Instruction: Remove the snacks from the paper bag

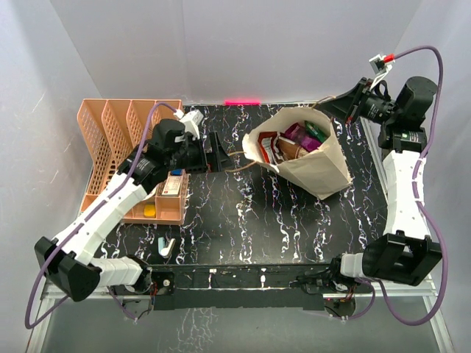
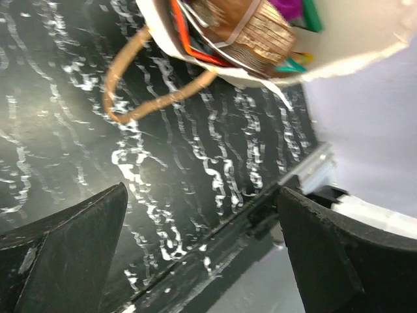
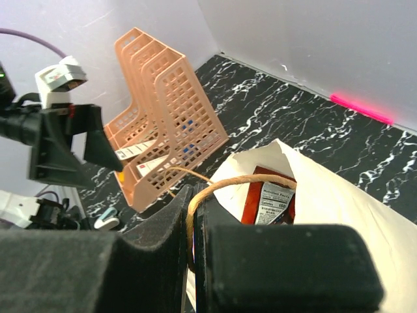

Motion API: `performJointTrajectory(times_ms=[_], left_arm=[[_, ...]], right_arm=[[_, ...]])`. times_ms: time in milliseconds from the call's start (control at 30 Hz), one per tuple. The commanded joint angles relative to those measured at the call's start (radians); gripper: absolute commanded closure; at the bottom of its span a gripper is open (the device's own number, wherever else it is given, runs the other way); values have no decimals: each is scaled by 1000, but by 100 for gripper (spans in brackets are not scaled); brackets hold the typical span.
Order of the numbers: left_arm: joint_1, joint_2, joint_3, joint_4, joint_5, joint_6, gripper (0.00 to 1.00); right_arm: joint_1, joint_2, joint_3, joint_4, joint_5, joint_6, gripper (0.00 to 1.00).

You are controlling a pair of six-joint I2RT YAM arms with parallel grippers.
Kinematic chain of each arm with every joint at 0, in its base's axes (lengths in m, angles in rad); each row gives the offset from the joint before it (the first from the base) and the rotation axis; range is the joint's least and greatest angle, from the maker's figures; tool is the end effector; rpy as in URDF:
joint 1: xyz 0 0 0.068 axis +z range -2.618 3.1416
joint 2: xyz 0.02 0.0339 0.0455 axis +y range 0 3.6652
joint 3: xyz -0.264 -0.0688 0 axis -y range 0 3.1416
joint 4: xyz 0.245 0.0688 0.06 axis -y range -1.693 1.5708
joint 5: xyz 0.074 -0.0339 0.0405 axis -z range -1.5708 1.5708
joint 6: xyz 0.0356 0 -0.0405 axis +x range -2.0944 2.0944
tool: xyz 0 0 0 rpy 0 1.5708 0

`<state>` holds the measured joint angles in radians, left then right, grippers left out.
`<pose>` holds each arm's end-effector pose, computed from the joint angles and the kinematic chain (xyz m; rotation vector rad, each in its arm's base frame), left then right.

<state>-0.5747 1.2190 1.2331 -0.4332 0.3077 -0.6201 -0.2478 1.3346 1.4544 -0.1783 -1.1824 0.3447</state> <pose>0.2222 -0.1568 0.3809 0.1656 2.1282 -1.0479 0.2811 -0.0371 0.4539 -0.4485 1.6321 1.0242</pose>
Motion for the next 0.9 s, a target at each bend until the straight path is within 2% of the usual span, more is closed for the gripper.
performJointTrajectory(times_ms=[0, 67, 167, 267, 367, 467, 600, 667, 733, 867], left_arm=[[-2, 101, 128, -129, -159, 100, 2], [-1, 142, 142, -127, -147, 112, 2], [-1, 202, 136, -92, -51, 94, 2], [-3, 220, 73, 26, 58, 57, 7], [-2, 251, 38, 56, 52, 50, 13], [-2, 281, 30, 84, 93, 48, 34], [-18, 281, -45, 214, 210, -27, 61], [-39, 276, -93, 263, 232, -77, 84], [-71, 269, -133, 310, 242, -118, 100], [-168, 248, -199, 401, 242, -186, 100]], right_arm=[[4, -85, 3, 109, -60, 103, 92], [4, -88, 3, 85, -66, 98, 92], [4, -96, 3, 39, -68, 60, 92], [4, -105, 4, -19, -68, 17, 92], [4, -113, 7, -63, -106, -24, 92], [5, -124, 3, -96, -140, -60, 92], [5, -150, -6, -133, -128, -112, 92], [8, -166, -1, -183, -105, -179, 92], [25, -182, 15, -276, -54, -286, 92], [102, -237, 0, -415, 112, -450, 92]])
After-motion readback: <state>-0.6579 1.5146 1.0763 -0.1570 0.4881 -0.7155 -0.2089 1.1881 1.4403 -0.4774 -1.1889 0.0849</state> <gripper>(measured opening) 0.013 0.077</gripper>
